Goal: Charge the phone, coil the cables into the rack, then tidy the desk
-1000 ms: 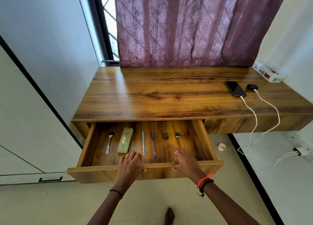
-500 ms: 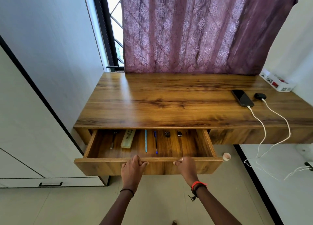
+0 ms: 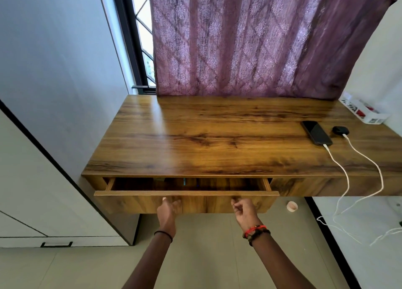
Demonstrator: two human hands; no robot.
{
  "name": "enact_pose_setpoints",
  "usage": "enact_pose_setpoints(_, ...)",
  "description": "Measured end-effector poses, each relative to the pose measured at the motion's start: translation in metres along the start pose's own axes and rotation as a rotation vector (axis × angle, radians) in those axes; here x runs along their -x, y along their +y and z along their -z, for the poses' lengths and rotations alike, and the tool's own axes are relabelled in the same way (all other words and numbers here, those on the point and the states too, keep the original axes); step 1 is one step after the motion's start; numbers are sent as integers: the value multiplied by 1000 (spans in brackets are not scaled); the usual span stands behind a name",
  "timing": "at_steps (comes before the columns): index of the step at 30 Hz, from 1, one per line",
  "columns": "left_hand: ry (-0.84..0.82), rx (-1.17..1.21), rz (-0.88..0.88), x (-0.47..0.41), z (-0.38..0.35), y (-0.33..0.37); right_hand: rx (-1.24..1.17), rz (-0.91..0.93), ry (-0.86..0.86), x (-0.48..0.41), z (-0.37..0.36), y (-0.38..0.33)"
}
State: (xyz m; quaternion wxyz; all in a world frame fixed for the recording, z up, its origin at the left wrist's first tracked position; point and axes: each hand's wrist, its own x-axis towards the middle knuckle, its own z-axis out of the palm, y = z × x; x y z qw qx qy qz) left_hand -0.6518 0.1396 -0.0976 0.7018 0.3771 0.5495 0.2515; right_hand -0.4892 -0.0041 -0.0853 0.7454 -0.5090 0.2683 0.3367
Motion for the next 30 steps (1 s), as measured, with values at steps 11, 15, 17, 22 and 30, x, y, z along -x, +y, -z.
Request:
enact_pose_setpoints(11,-8,527,218,-24,-33,37,2,5,-99,-16,-30,-29)
enact_pose_setpoints(15,35,568,238,-42,-41,44,-42,2,-93,-15,-40,-35)
enact_pose_setpoints(17,44,545,224,-49,-43,42,-37,1,-76,-17,-42,-36)
enact_pose_setpoints(22,14,456,187,-45,-40,40,73,12,-117,-20,-31,-36)
enact_pose_setpoints(30,-131,4,28,13,-69,29,386,154,-89,12,-43,-36)
